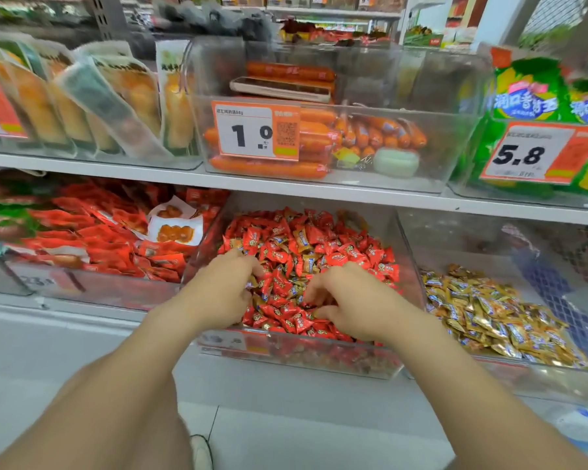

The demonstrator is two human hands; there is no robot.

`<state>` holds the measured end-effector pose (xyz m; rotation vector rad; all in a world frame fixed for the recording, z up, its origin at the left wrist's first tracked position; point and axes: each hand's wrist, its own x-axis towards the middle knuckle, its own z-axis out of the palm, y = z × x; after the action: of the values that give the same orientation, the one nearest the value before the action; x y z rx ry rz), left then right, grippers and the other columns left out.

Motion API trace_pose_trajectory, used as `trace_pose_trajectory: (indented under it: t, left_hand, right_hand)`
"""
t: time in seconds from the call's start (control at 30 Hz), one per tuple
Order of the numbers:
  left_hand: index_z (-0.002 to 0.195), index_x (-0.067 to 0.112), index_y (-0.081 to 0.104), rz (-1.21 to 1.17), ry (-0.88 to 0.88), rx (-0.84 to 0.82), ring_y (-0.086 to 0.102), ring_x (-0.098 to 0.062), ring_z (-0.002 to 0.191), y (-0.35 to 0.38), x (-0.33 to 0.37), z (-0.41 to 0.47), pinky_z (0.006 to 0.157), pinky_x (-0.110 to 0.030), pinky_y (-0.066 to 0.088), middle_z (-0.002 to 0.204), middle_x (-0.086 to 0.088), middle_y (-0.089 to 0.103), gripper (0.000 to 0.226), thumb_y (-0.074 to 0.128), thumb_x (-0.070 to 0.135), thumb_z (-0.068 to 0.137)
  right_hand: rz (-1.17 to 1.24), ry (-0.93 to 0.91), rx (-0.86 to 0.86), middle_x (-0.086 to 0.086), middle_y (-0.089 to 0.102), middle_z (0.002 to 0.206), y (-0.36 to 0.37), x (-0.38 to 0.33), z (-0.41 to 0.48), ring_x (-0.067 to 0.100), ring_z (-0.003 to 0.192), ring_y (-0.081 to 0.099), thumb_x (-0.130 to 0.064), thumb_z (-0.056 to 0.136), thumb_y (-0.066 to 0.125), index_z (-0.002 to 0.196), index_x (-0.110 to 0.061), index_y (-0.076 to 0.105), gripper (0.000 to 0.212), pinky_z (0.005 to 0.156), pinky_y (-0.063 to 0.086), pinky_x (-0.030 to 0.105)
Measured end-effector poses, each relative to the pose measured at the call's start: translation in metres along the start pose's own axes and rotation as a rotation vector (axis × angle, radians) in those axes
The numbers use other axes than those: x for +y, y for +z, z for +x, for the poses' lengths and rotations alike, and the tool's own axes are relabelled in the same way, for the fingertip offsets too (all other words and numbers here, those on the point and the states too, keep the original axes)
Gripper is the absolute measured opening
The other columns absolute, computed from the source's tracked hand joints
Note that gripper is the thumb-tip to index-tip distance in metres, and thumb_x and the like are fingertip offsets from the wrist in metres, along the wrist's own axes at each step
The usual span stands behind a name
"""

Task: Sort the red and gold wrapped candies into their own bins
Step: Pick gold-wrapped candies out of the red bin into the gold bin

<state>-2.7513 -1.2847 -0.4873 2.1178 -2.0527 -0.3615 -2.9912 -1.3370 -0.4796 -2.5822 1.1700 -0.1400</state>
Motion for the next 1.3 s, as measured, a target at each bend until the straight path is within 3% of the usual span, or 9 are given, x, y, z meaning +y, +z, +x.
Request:
trace_pose_trajectory:
  t: [0.23,0.47,0.57,0.67,0.83,0.97,1.1,1.2,1.3]
  left_hand:
    - [0.119,0.03,0.073,-0.032,0.121,0.047,0.055,-0.009,0.087,-0.01,-0.003,0.007,0.086,-0.034,0.054,0.096,0.014,0.056,0.033,0.083,0.023,0.089]
    - [0.102,0.028,0.072,-0.116,0.136,0.088,0.06,-0.011,0.094,-0.011,0.002,0.005,0.081,-0.032,0.054,0.115,0.006,0.047,0.041,0.049,-0.005,0.098]
    - [0.098,0.028,0.073,-0.164,0.179,0.004,0.062,-0.007,0.075,-0.013,-0.001,0.003,0.066,-0.023,0.05,0.102,0.009,0.06,0.037,0.047,0.002,0.098]
    - [0.11,0.032,0.078,-0.071,0.23,-0.087,0.061,-0.003,0.089,-0.01,-0.009,0.003,0.078,-0.014,0.043,0.1,0.015,0.067,0.03,0.067,0.012,0.091]
    - [0.095,0.031,0.079,-0.029,0.239,-0.049,0.061,-0.003,0.093,-0.007,-0.009,0.008,0.088,-0.031,0.055,0.1,0.016,0.065,0.01,0.083,0.025,0.088]
    - [0.089,0.02,0.071,-0.11,0.252,-0.016,0.06,-0.004,0.088,-0.011,-0.001,0.007,0.082,-0.031,0.054,0.096,0.011,0.063,0.009,0.072,0.021,0.098]
    - [0.097,0.017,0.05,-0.228,0.249,0.013,0.054,-0.014,0.067,-0.017,0.004,0.004,0.06,-0.035,0.046,0.081,-0.002,0.063,0.01,0.05,0.02,0.107]
    - [0.095,0.019,0.047,-0.252,0.193,0.038,0.044,-0.015,0.058,-0.019,0.006,0.01,0.056,-0.039,0.04,0.07,-0.004,0.058,0.013,0.039,0.02,0.105]
    - [0.088,0.023,0.053,-0.236,0.123,0.112,0.048,-0.013,0.053,-0.02,0.006,0.019,0.055,-0.038,0.045,0.063,0.002,0.061,0.018,0.044,0.03,0.104]
  right_hand:
    - [-0.26,0.024,0.033,-0.002,0.075,0.105,0.012,-0.01,0.012,0.029,0.103,0.068,-0.025,0.085,0.074,0.105,-0.028,0.076,0.02,0.088,0.056,0.041]
    - [-0.219,0.03,0.028,-0.003,0.075,0.096,0.014,-0.006,0.016,0.026,0.093,0.071,-0.009,0.082,0.06,0.106,-0.027,0.075,0.034,0.083,0.058,0.038]
    - [-0.061,0.017,0.111,-0.008,0.076,0.09,0.01,-0.005,0.014,0.012,0.08,0.069,-0.008,0.089,0.053,0.106,-0.028,0.078,0.036,0.079,0.058,0.031]
    - [0.249,0.079,0.159,0.0,0.071,0.075,-0.002,-0.001,0.011,0.005,0.051,0.056,-0.005,0.098,0.051,0.108,-0.025,0.075,0.033,0.058,0.046,0.017]
    - [0.336,0.049,0.106,-0.01,0.069,0.096,-0.01,0.005,0.003,0.02,0.059,0.067,-0.006,0.101,0.059,0.122,-0.029,0.073,0.034,0.059,0.051,0.019]
    - [0.274,0.078,0.111,-0.011,0.065,0.119,-0.017,0.007,0.002,0.007,0.067,0.068,0.001,0.099,0.047,0.13,-0.034,0.066,0.051,0.063,0.053,0.021]
    - [0.363,0.163,0.261,-0.011,0.067,0.078,-0.016,0.01,0.009,0.004,0.049,0.047,0.0,0.101,0.039,0.115,-0.025,0.073,0.044,0.048,0.042,0.018]
    - [0.276,0.107,0.365,-0.014,0.064,0.07,-0.012,-0.001,0.021,0.0,0.062,0.056,-0.016,0.099,0.059,0.112,-0.026,0.072,0.022,0.062,0.04,0.007]
    - [0.035,0.054,0.475,0.001,0.066,0.104,-0.002,0.003,0.051,0.016,0.097,0.064,-0.008,0.091,0.064,0.124,-0.019,0.07,0.035,0.088,0.055,0.032]
